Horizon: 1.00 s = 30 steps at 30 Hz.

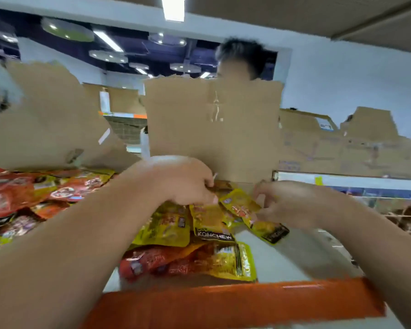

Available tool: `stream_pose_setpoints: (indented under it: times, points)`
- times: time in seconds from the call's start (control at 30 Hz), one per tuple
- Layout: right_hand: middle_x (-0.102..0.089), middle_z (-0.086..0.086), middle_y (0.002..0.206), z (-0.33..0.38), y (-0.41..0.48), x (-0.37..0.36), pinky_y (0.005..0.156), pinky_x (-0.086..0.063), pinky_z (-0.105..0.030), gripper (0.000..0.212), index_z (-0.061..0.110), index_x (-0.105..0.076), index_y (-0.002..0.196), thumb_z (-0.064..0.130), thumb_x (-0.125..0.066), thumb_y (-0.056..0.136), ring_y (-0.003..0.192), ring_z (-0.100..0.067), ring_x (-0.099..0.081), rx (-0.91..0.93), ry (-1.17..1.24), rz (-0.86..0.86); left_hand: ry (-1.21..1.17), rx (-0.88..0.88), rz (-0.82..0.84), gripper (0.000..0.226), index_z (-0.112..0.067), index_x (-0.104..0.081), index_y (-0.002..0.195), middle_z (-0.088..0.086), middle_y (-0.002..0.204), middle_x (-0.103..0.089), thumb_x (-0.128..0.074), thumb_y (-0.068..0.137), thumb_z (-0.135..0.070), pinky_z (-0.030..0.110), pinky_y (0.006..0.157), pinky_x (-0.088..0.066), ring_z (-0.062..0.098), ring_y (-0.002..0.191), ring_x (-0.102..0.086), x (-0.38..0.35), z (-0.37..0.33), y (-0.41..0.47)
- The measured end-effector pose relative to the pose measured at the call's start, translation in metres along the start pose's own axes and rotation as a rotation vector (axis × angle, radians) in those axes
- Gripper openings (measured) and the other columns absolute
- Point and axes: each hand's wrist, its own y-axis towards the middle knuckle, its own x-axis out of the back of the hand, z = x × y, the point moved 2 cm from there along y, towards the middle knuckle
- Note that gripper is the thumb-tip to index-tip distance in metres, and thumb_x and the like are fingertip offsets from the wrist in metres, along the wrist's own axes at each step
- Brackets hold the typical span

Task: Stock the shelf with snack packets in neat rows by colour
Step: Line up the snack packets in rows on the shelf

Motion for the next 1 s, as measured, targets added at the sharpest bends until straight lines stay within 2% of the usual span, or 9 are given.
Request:
stream_pose_setpoints:
  times: [0.13,0.27,0.33,0.4,0.5,0.6,0.73,0.83,1.0]
  points:
    - [-0.049,0.021,0.089,0.019,-0.01,-0.004,0.075,-0.047,-0.028,0.049,0.043,-0.049,0.131,0.06,-0.063,0.088,0.087,-0.005,-0.054,-0.011,-0.14,0.015,0.019,-0.036,0.074,0.056,-0.025,-0.068,0.127,-0.003,0.124,-0.067,-0.054,0.095,-0.068,0.031,0.079,-0.047,0.021,0.109,-0.062,-0.005,-0.02,-0.014]
    - [-0.058,0.013,0.1,0.035,-0.008,-0.003,0.073,-0.051,-0.028,0.049,0.038,-0.053,0.131,0.056,-0.066,0.088,0.087,-0.007,-0.058,0.032,-0.174,0.049,-0.033,-0.041,0.099,0.072,-0.027,-0.058,0.141,-0.004,0.13,-0.064,-0.063,0.086,-0.073,0.033,0.085,-0.048,0.022,0.115,-0.061,-0.008,-0.028,-0.022]
    - [-0.055,0.014,0.094,0.037,-0.004,-0.005,0.065,-0.048,-0.021,0.047,0.038,-0.052,0.131,0.051,-0.068,0.089,0.084,-0.005,-0.056,0.048,-0.156,0.042,-0.061,-0.054,0.1,0.072,-0.029,-0.056,0.142,-0.009,0.103,-0.062,-0.068,0.084,-0.07,0.03,0.071,-0.045,0.017,0.09,-0.062,-0.007,-0.029,-0.026]
    - [-0.048,0.016,0.09,0.035,-0.004,-0.008,0.055,-0.037,-0.013,0.049,0.04,-0.05,0.133,0.047,-0.069,0.089,0.078,-0.001,-0.051,0.05,-0.1,0.027,-0.101,-0.063,0.098,0.065,-0.037,-0.055,0.141,-0.012,0.1,-0.06,-0.073,0.083,-0.06,0.027,0.065,-0.045,0.008,0.073,-0.056,-0.007,-0.028,-0.028]
    - [-0.052,0.018,0.1,0.025,-0.008,-0.007,0.067,-0.04,-0.013,0.05,0.046,-0.05,0.13,0.051,-0.071,0.086,0.086,0.001,-0.052,0.053,-0.017,0.0,-0.151,-0.07,0.099,0.06,-0.048,-0.053,0.139,-0.013,0.127,-0.06,-0.072,0.082,-0.051,0.031,0.08,-0.054,0.013,0.096,-0.062,-0.008,-0.025,-0.029]
    - [-0.056,0.017,0.109,0.015,-0.009,-0.005,0.074,-0.044,-0.018,0.046,0.053,-0.05,0.122,0.057,-0.073,0.082,0.088,0.004,-0.054,0.068,0.092,0.017,-0.139,-0.049,0.084,0.067,-0.044,-0.053,0.14,-0.013,0.133,-0.058,-0.074,0.08,-0.065,0.033,0.086,-0.051,0.016,0.108,-0.056,-0.011,-0.027,-0.026]
    - [-0.057,0.016,0.107,0.012,-0.008,-0.005,0.077,-0.049,-0.024,0.038,0.045,-0.055,0.121,0.05,-0.071,0.087,0.086,0.002,-0.054,0.063,0.051,0.008,-0.092,-0.054,0.049,0.067,-0.042,-0.05,0.141,-0.009,0.122,-0.06,-0.077,0.081,-0.053,0.032,0.079,-0.054,0.018,0.102,-0.06,-0.012,-0.03,-0.02]
    - [-0.055,0.016,0.109,0.016,-0.01,-0.005,0.074,-0.045,-0.023,0.043,0.043,-0.055,0.123,0.054,-0.071,0.085,0.088,-0.002,-0.053,0.04,0.008,0.002,-0.049,-0.012,0.04,0.074,-0.046,-0.046,0.144,-0.011,0.126,-0.057,-0.078,0.079,-0.055,0.028,0.068,-0.046,0.016,0.094,-0.055,-0.009,-0.028,-0.021]
    - [-0.052,0.016,0.111,0.021,-0.013,-0.006,0.068,-0.04,-0.021,0.045,0.04,-0.055,0.125,0.053,-0.07,0.085,0.095,-0.009,-0.052,0.036,-0.064,-0.016,-0.013,0.051,0.044,0.066,-0.04,-0.048,0.141,-0.013,0.093,-0.049,-0.074,0.083,-0.055,0.026,0.056,-0.036,0.011,0.073,-0.05,-0.008,-0.029,-0.025]
